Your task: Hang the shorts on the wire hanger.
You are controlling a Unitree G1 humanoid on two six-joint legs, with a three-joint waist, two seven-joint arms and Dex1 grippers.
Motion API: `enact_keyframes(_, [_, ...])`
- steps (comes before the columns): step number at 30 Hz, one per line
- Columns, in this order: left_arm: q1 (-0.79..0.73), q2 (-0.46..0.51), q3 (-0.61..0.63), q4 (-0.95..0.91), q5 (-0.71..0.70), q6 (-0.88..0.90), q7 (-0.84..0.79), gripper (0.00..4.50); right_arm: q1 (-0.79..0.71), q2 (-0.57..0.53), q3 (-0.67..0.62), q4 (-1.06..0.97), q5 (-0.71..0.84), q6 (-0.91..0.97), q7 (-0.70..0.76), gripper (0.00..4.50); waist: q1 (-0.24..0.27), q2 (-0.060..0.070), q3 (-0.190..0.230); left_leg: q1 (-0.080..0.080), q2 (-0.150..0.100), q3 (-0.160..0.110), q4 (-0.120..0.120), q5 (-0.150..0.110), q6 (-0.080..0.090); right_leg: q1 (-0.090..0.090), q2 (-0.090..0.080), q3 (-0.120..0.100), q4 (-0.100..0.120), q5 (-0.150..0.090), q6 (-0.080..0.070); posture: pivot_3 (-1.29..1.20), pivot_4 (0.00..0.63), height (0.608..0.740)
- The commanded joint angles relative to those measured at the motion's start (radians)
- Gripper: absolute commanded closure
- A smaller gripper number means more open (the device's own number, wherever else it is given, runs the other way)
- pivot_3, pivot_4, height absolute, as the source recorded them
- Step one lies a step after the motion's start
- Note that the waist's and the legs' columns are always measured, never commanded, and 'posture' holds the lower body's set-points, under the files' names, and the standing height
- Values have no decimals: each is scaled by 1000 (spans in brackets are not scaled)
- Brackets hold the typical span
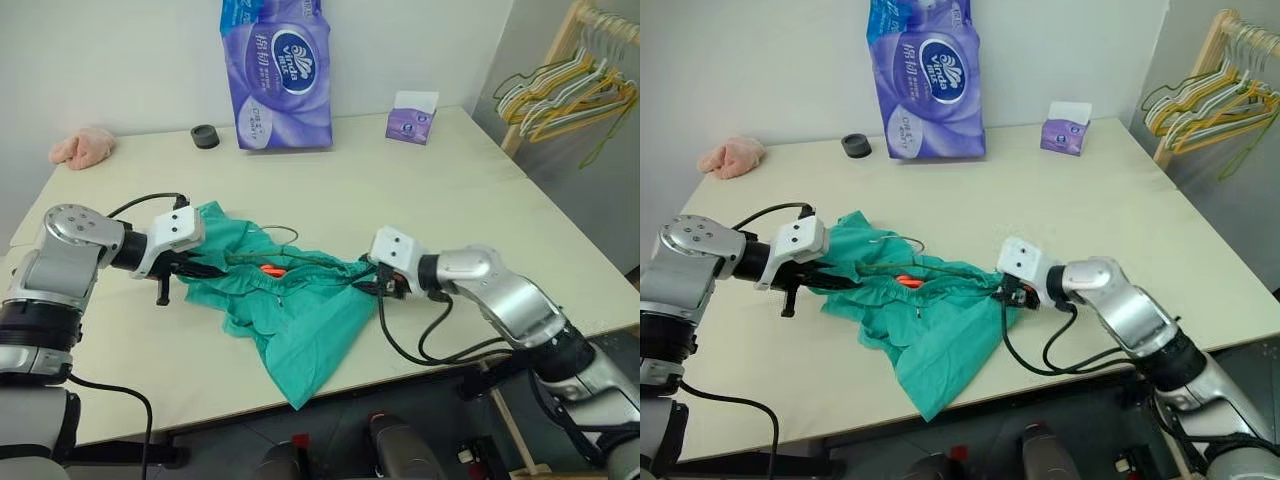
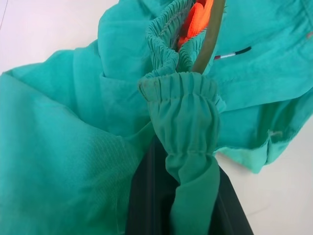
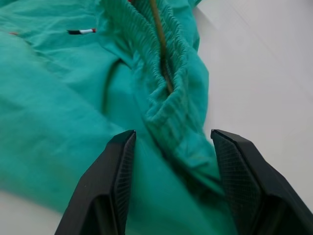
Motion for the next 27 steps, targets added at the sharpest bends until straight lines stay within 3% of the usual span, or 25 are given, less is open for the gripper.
enact_keyframes(1, [5, 5, 47, -43, -42, 23, -8, 4500, -57, 46, 2, 70, -37, -46, 27, 1899, -2, 0, 0, 0, 0, 0, 0, 0, 0, 0, 0, 0, 0, 0, 0, -213, 93, 740])
enact_keyframes(10, [27, 1, 71, -75, -78, 57, -3, 4500, -93, 159, 2, 224, -94, -103, 66, 1899, -5, 0, 0, 0, 0, -1, 0, 0, 0, 0, 0, 0, 1, 0, 0, -207, 91, 740])
enact_keyframes(18, [23, -14, 84, -72, -119, 85, -6, 4500, -115, 199, -26, 272, -91, -96, 102, 4450, -8, 0, 0, 0, 0, -1, 0, 0, 0, -1, 0, -1, 1, 0, 0, -210, 88, 740])
enact_keyframes(22, [15, -41, 112, -59, -142, 112, 20, 4500, -105, 169, -70, 221, -52, -51, 146, 4483, -10, 0, 0, 0, 0, -2, 0, 0, 0, -1, 0, -1, 1, 0, 0, -209, 86, 740])
enact_keyframes(27, [-14, -51, 137, -11, -180, 169, 5, 3248, -61, 64, -123, 73, -2, 20, 229, 4500, -10, -1, -1, -1, -1, -2, 0, 0, 0, -1, -1, -1, 1, 0, 0, -214, 85, 740])
